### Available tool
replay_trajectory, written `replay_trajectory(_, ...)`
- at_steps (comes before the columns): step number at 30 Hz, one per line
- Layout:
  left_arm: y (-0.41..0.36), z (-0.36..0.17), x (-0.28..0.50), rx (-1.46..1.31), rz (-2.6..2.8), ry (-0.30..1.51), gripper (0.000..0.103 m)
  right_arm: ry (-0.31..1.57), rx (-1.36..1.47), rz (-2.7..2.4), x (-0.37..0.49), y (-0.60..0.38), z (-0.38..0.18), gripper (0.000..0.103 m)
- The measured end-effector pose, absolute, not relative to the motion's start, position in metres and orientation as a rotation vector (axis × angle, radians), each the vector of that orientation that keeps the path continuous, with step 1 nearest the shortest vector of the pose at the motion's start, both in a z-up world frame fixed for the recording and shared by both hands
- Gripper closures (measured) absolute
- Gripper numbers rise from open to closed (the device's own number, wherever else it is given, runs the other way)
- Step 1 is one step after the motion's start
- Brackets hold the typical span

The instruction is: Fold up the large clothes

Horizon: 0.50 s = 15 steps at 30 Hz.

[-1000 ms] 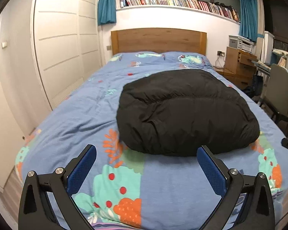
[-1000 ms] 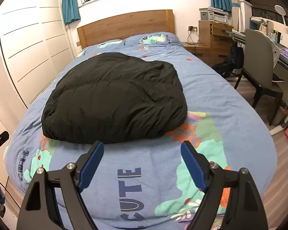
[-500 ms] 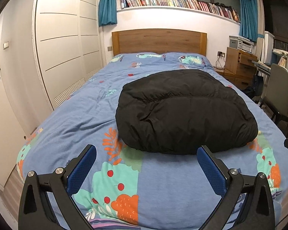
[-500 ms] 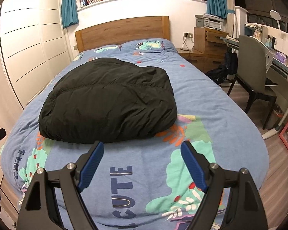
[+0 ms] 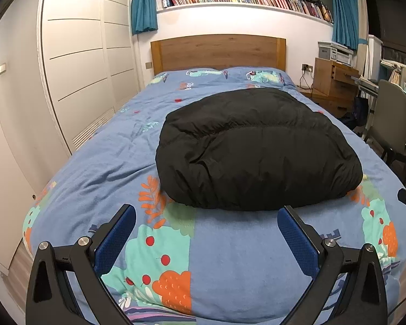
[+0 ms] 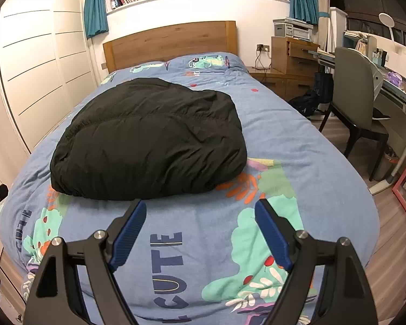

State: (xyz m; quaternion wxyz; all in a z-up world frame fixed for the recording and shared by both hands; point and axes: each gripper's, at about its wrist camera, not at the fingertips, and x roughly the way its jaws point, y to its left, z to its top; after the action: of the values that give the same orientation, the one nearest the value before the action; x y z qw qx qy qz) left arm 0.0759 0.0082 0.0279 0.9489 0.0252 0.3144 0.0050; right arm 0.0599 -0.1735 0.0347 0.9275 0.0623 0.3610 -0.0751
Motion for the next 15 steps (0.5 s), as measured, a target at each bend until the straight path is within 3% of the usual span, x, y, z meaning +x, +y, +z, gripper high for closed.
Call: replay_trajectory(15, 0.0055, 0.0209, 0.0801, 0.050, 0.006, 0.667, 0.001, 0.753, 0.074, -0.182, 0.0617, -0.1741, 0.0297, 0.021)
